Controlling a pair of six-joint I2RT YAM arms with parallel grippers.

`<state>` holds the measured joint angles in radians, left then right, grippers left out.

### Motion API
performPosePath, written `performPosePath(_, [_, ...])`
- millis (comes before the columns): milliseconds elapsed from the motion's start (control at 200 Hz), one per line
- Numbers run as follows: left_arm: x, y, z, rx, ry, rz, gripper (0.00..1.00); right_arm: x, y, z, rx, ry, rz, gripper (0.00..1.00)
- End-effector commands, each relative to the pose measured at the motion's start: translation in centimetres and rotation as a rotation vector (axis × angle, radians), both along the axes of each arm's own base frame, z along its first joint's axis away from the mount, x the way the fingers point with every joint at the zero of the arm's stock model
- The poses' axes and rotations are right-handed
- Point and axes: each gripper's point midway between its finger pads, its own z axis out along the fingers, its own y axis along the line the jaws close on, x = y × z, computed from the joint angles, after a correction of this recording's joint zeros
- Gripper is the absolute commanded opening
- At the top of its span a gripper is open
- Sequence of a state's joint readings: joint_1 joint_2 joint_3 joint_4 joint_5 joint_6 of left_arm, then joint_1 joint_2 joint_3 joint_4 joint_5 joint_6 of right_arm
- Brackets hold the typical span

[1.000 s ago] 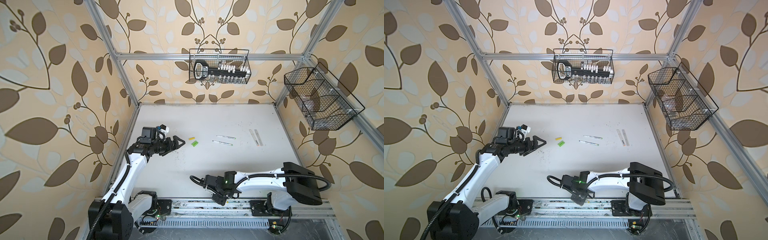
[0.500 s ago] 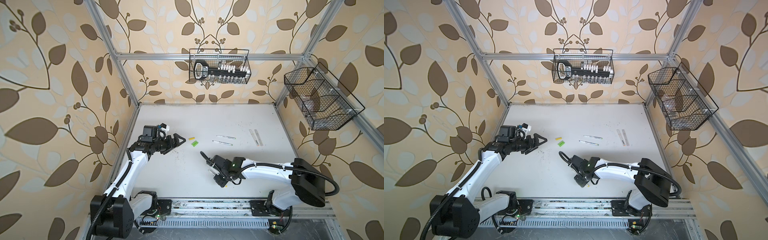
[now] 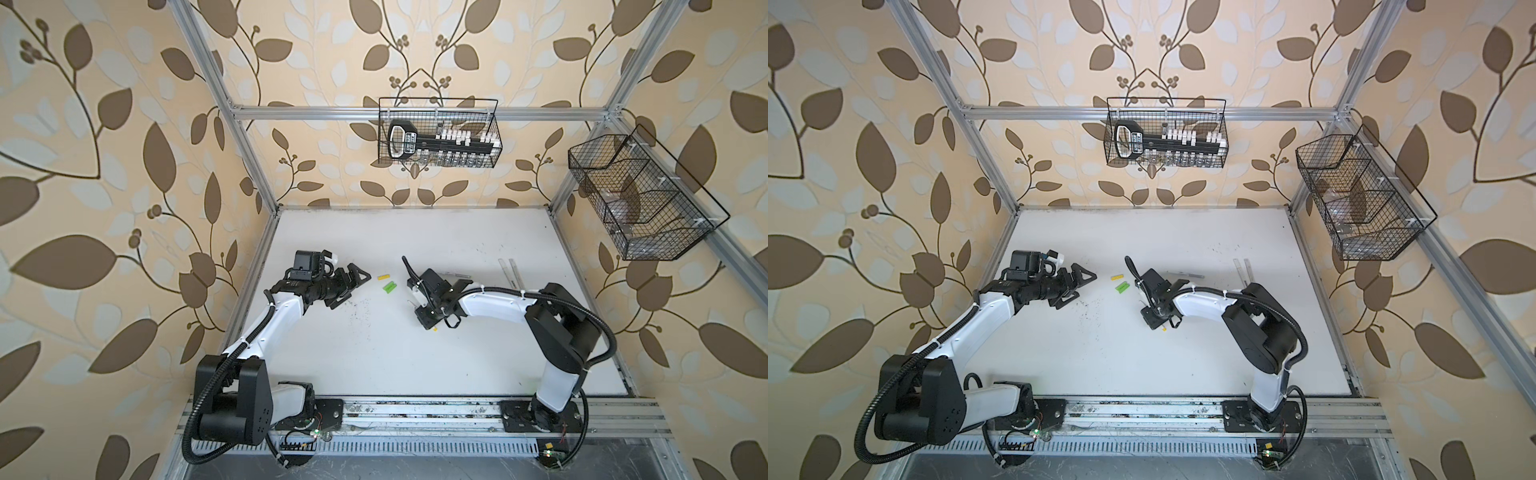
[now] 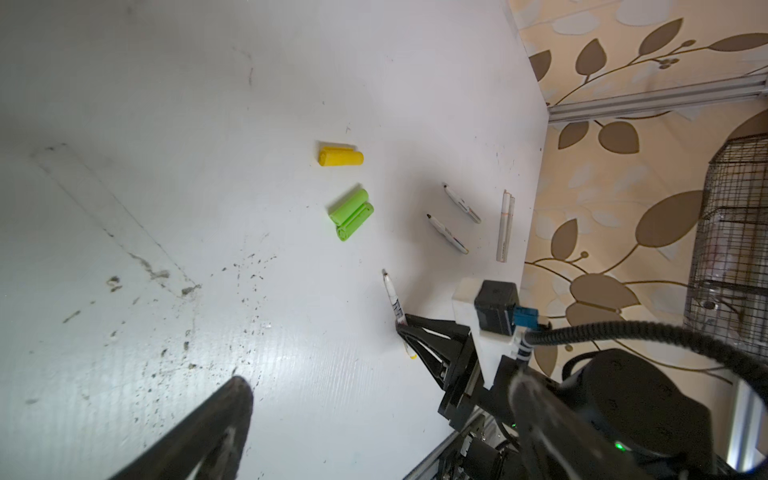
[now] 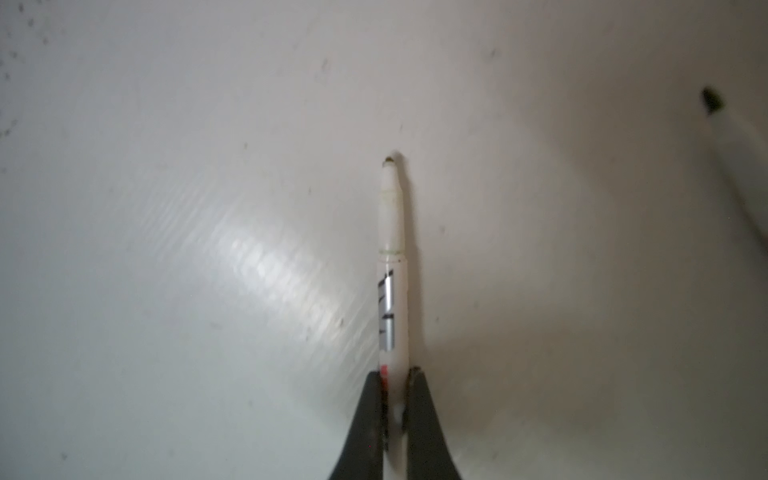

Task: Insert the pens into the pen caps
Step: 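Grasp the white pen with the right gripper and lift it toward the left gripper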

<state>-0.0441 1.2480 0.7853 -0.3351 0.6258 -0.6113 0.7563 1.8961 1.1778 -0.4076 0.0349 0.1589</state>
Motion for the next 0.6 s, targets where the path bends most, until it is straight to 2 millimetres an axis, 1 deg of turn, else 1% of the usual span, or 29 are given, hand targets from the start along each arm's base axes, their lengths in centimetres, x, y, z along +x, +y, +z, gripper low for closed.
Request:
performPosePath(0, [-0.1,1.5,0.5,0.056,-0.017,0.066,0.99,2.0,-0.4,-0.7,-0.091,-0.008,-0.006,0.07])
performPosePath(125, [-0.5,2.2,0.1,0.085,-0.012,0.105,0.99,3.6,0.0,-0.9,-0.124,-0.011,-0.006,0.07])
performPosePath(215, [-0.7,2.4,-0.1,0.092,-0.01,0.112,0.99,4.4,-0.3,-1.2,-0.16,-0.007,-0.019,0.07])
performPosePath(335, [-0.8,2.4,-0.1,0.094,-0.011,0.112,0.99,4.7,-0.5,-1.2,-0.192,-0.006,-0.014,0.07])
performPosePath(490, [-0.5,2.3,-0.2,0.086,-0.01,0.111,0.99,5.0,0.3,-1.2,-0.179,-0.004,0.023,0.07])
performPosePath(595, [-0.3,2.3,0.0,0.085,-0.015,0.108,0.99,4.9,1.3,-1.4,-0.174,-0.009,0.082,0.06])
